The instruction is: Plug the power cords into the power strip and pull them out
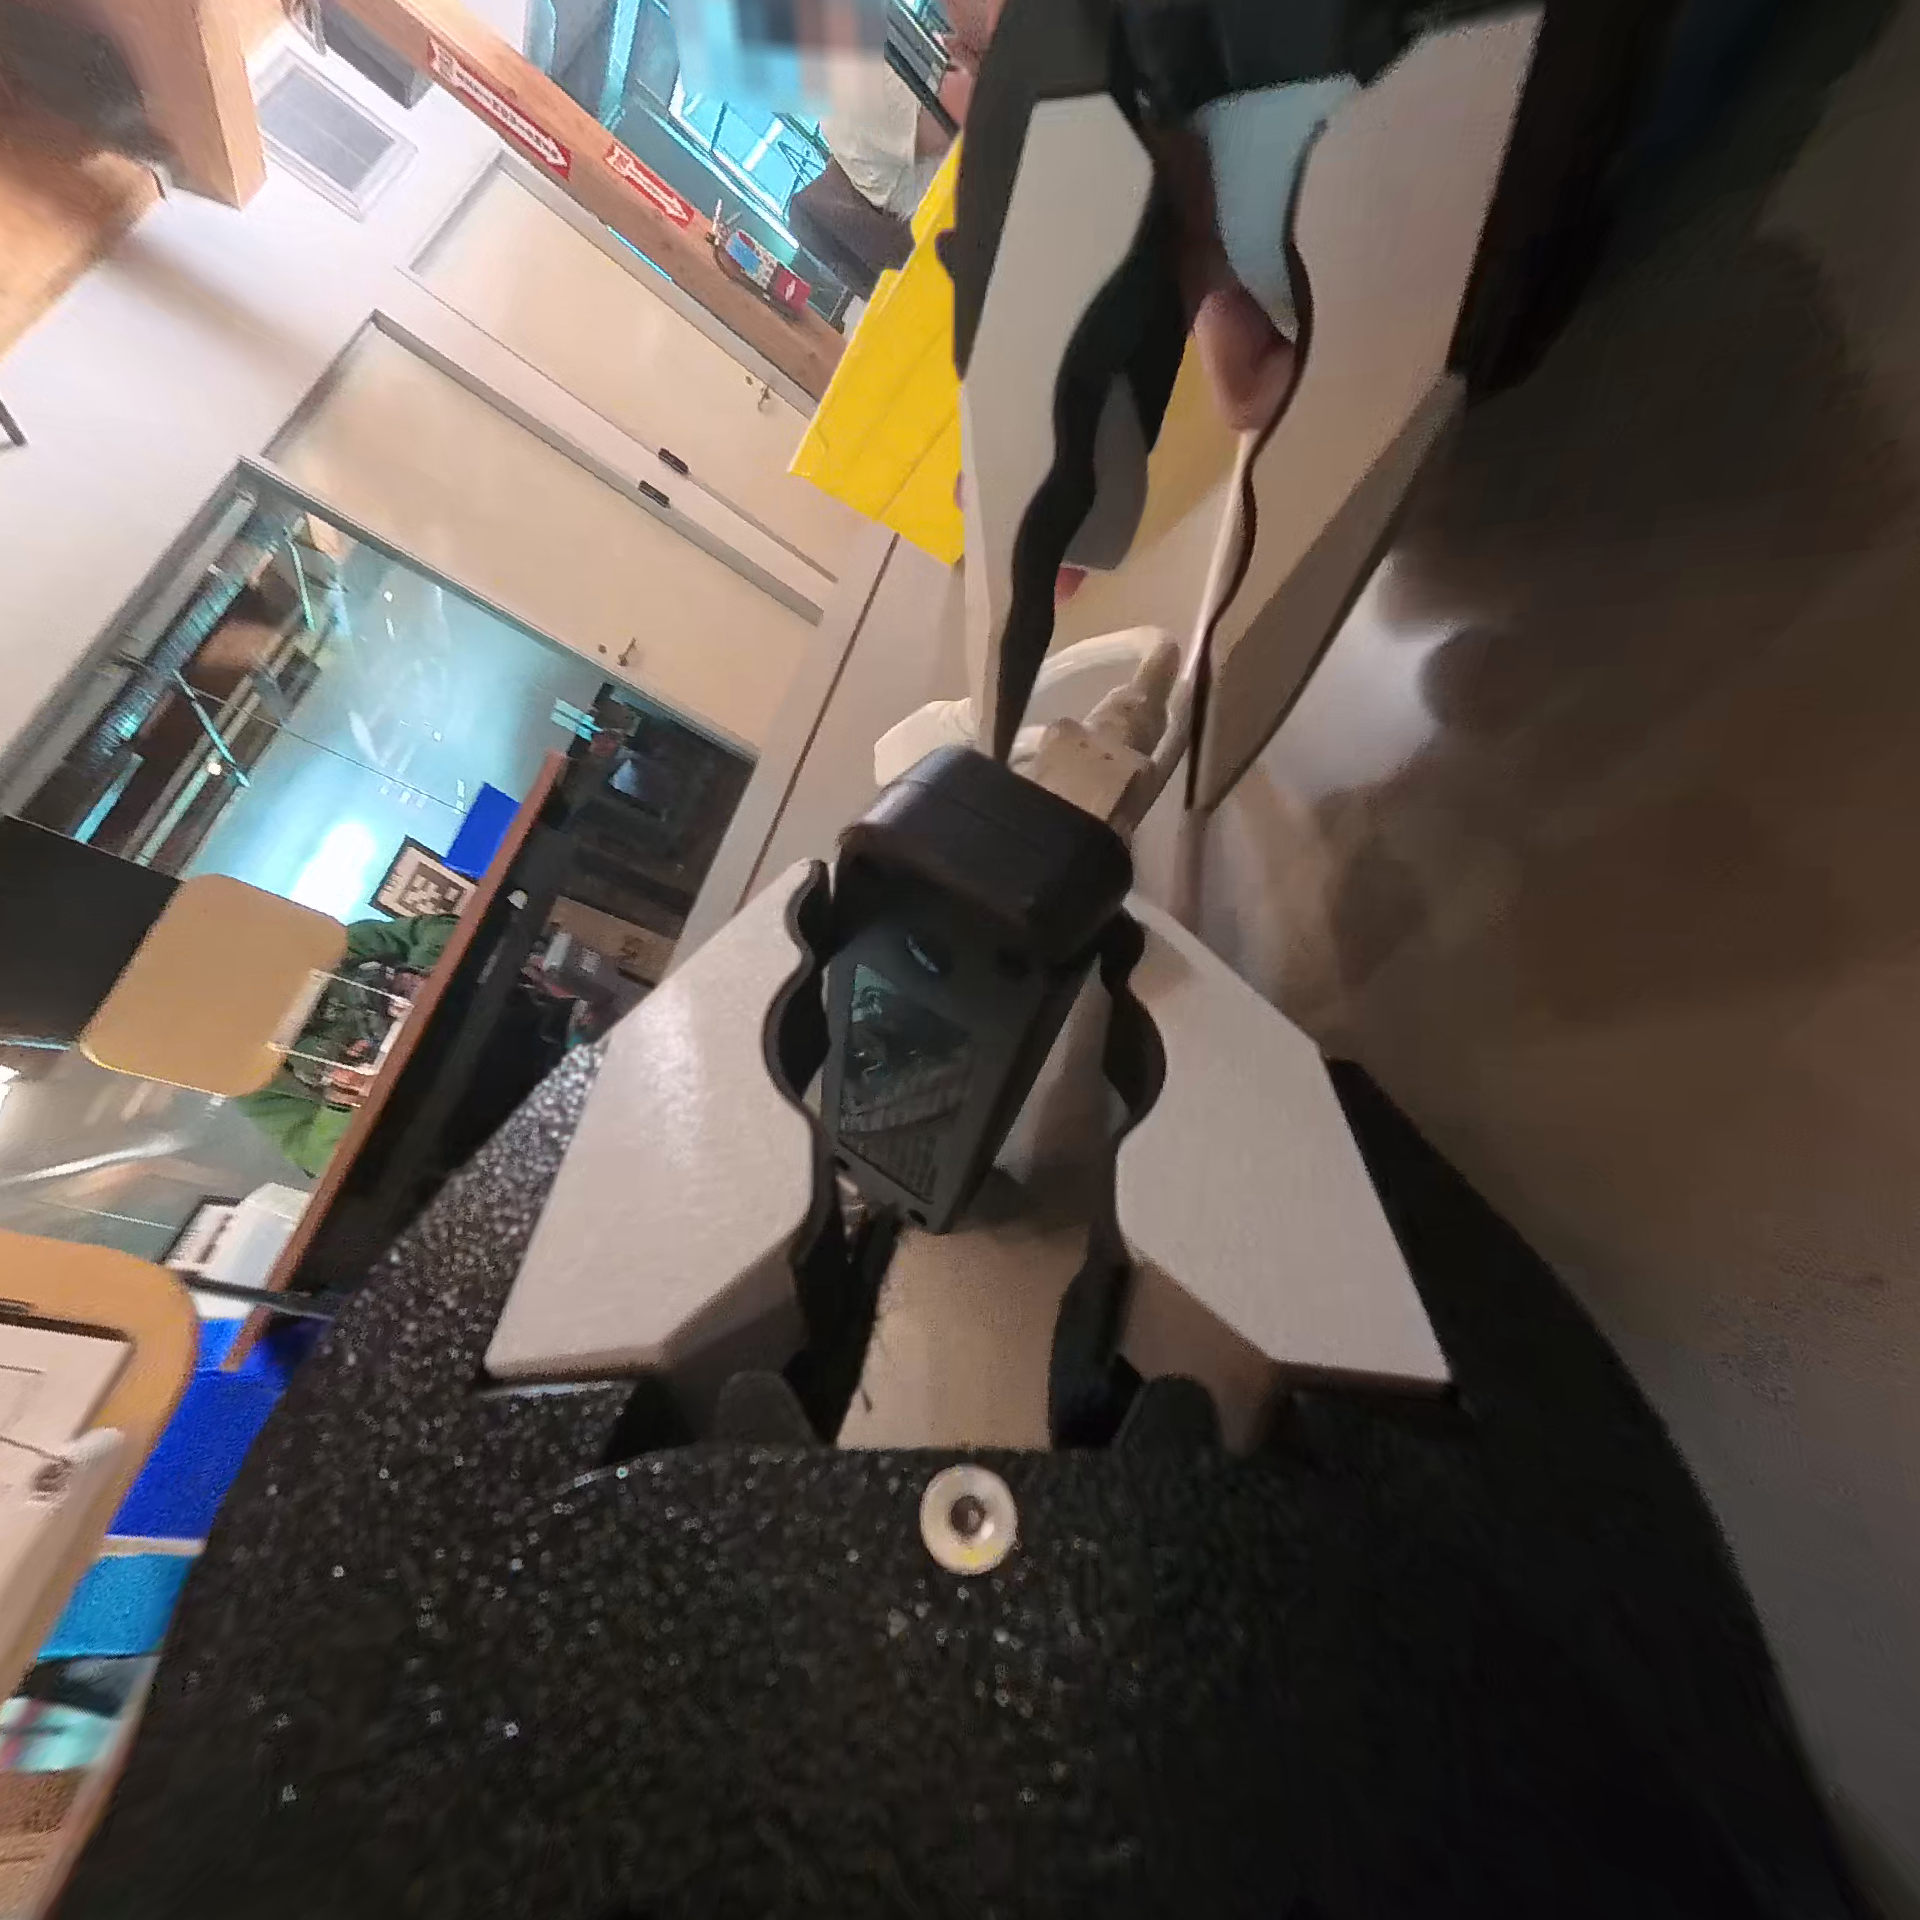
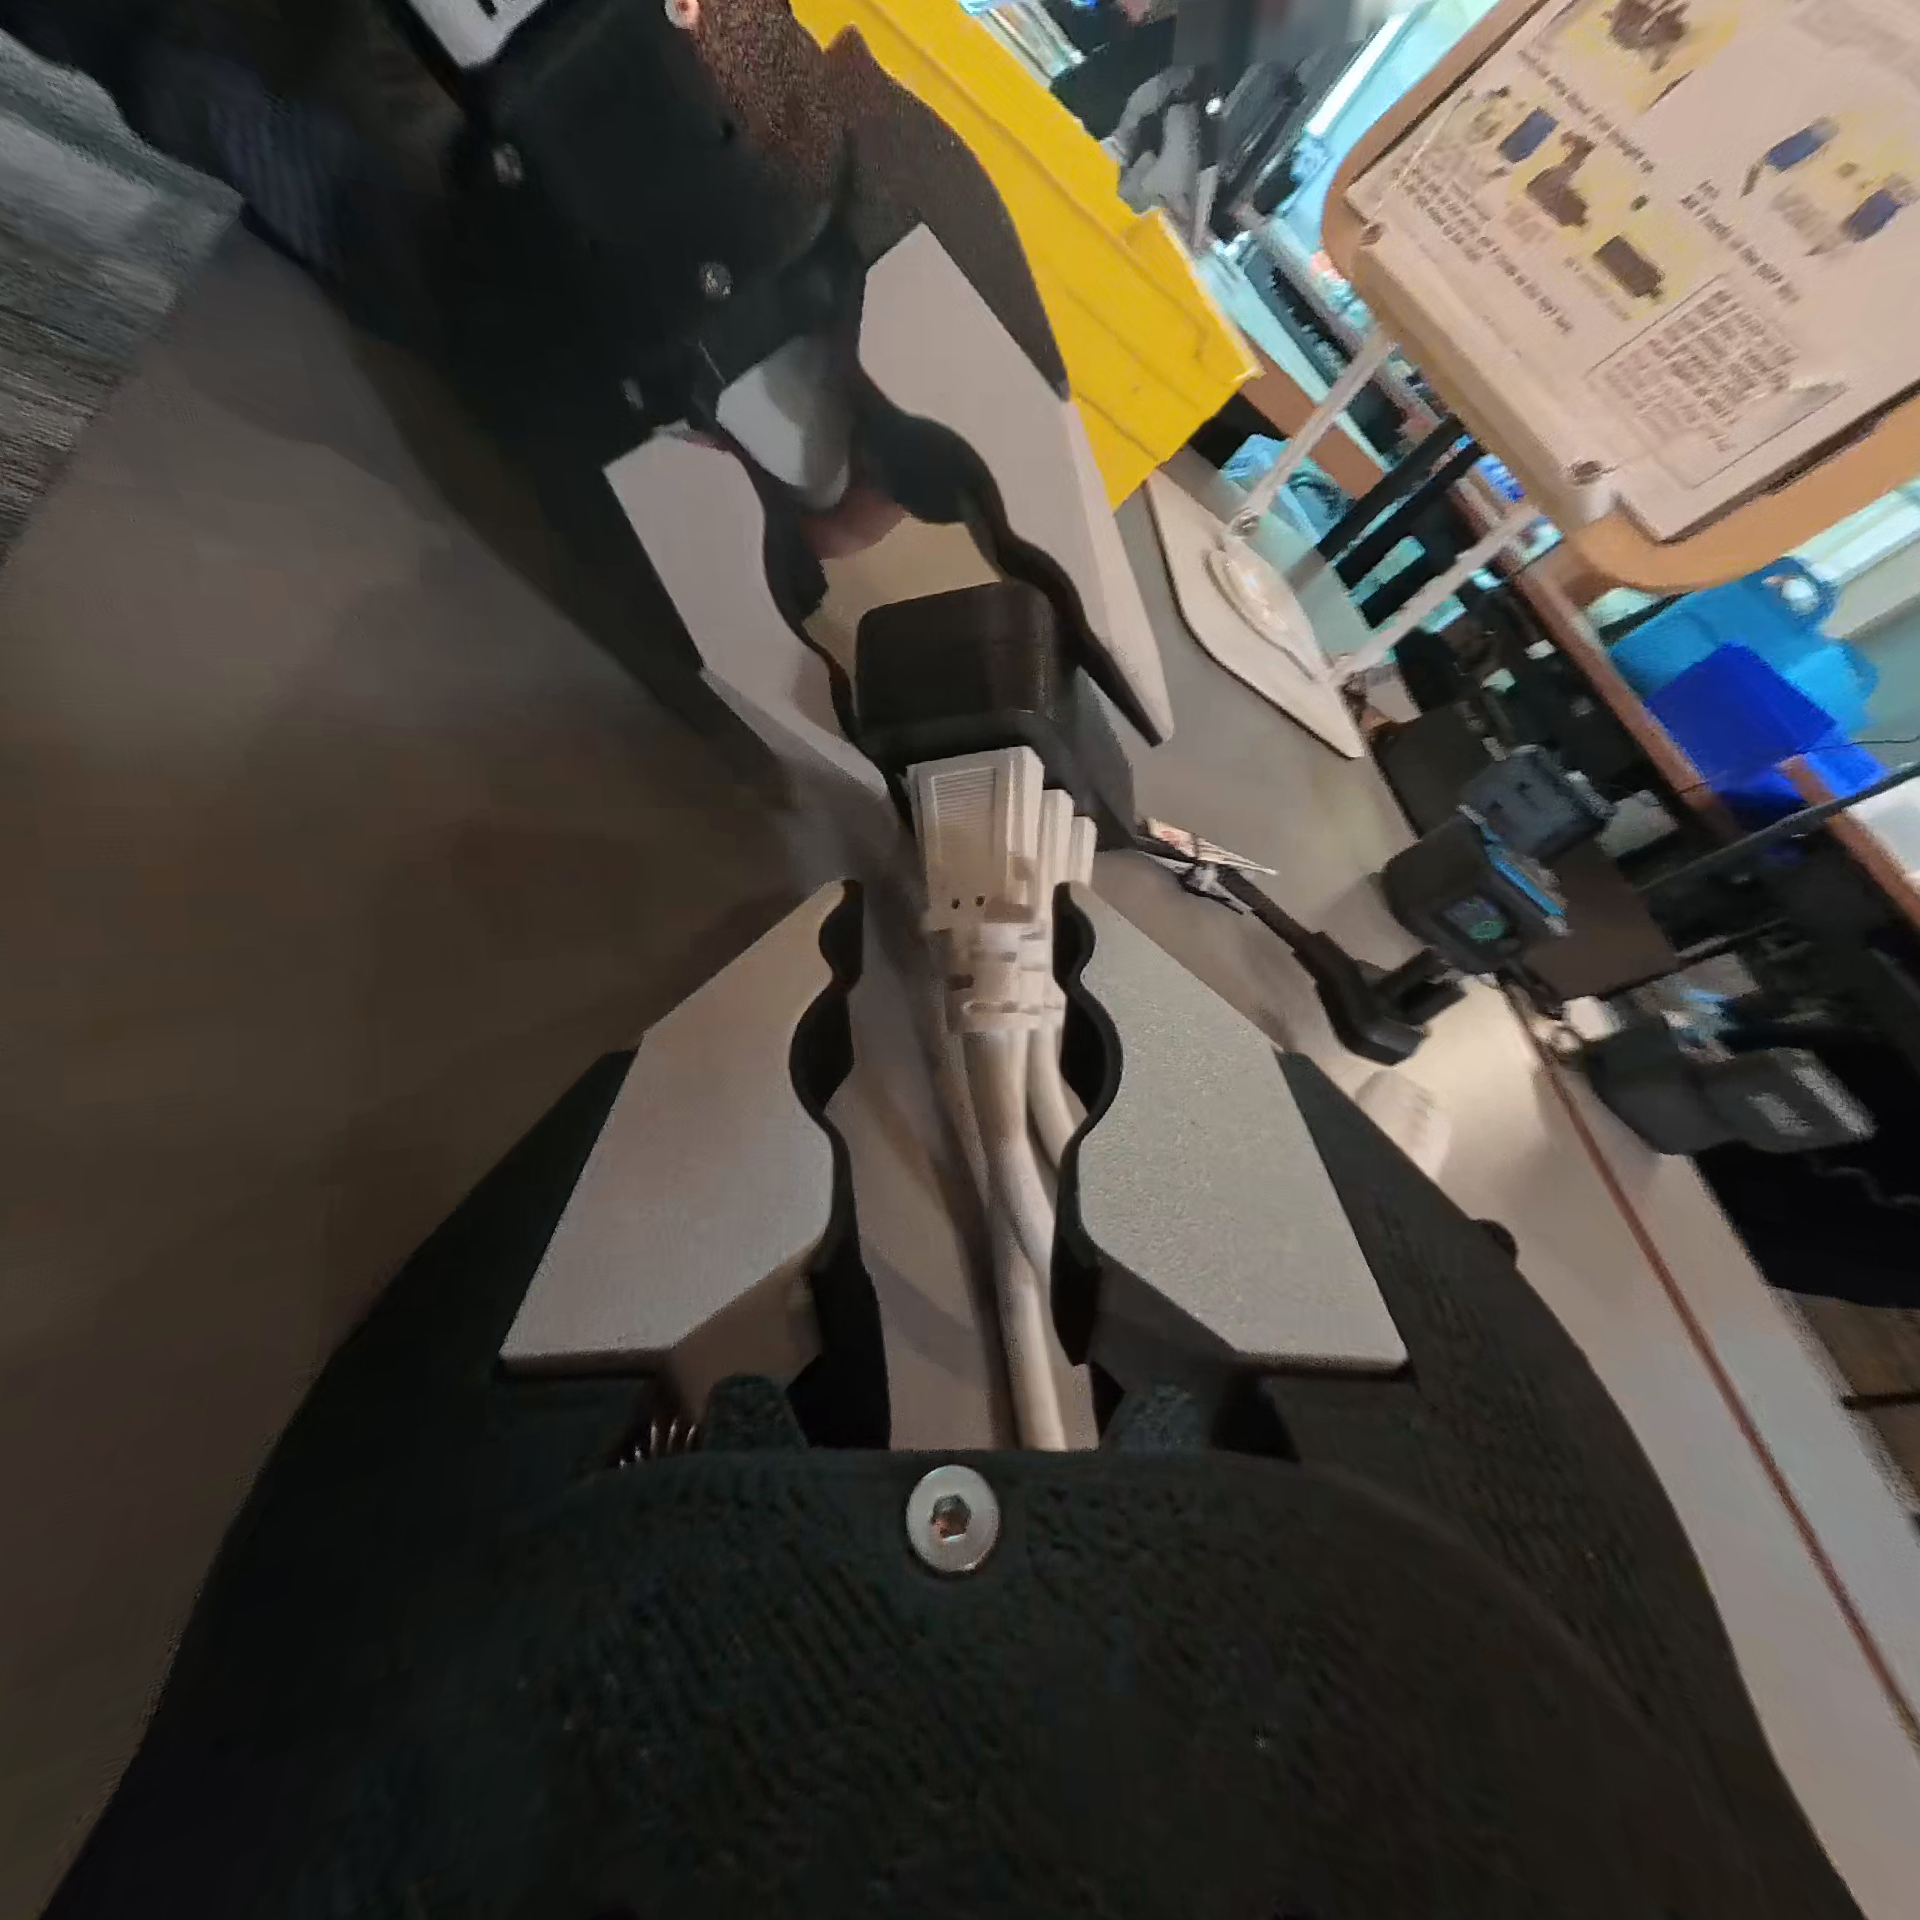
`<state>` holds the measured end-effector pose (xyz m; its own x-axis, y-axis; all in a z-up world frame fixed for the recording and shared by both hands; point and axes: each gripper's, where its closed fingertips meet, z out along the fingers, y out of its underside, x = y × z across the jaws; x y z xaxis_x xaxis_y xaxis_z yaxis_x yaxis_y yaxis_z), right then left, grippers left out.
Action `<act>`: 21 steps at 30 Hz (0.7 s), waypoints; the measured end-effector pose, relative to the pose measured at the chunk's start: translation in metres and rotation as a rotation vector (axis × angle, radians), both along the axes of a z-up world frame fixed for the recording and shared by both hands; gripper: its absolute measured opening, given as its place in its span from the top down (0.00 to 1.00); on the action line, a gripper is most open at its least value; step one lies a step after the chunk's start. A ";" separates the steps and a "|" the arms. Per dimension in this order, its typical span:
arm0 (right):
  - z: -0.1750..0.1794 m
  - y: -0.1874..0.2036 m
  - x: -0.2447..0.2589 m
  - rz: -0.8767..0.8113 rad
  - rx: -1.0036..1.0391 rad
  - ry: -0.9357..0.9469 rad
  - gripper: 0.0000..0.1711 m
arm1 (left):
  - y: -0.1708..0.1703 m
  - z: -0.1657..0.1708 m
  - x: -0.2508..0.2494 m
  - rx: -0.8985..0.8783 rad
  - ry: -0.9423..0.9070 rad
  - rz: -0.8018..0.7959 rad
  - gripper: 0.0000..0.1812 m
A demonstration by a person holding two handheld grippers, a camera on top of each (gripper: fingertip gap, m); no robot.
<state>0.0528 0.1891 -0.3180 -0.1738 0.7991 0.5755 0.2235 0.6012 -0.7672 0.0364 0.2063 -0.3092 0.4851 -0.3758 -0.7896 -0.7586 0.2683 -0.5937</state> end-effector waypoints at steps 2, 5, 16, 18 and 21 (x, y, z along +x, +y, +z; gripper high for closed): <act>0.004 0.006 -0.004 -0.035 0.075 0.041 0.79 | 0.004 0.003 0.002 -0.043 -0.073 0.005 0.72; 0.010 0.007 -0.010 -0.034 0.118 0.086 0.79 | 0.011 0.007 0.003 -0.078 -0.150 0.032 0.72; 0.011 0.013 -0.006 0.006 0.119 0.110 0.78 | 0.009 0.011 0.004 -0.140 -0.263 -0.073 0.71; 0.009 0.014 -0.006 0.006 0.101 0.099 0.80 | 0.008 0.011 0.005 -0.158 -0.291 -0.102 0.70; 0.005 0.013 -0.008 0.007 0.123 0.082 0.81 | 0.007 0.011 0.007 -0.176 -0.311 -0.122 0.69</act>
<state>0.0445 0.2025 -0.3133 -0.1281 0.7206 0.6814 0.1585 0.6931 -0.7032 0.0431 0.2129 -0.2979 0.6346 -0.5626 -0.5299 -0.5036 0.2191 -0.8357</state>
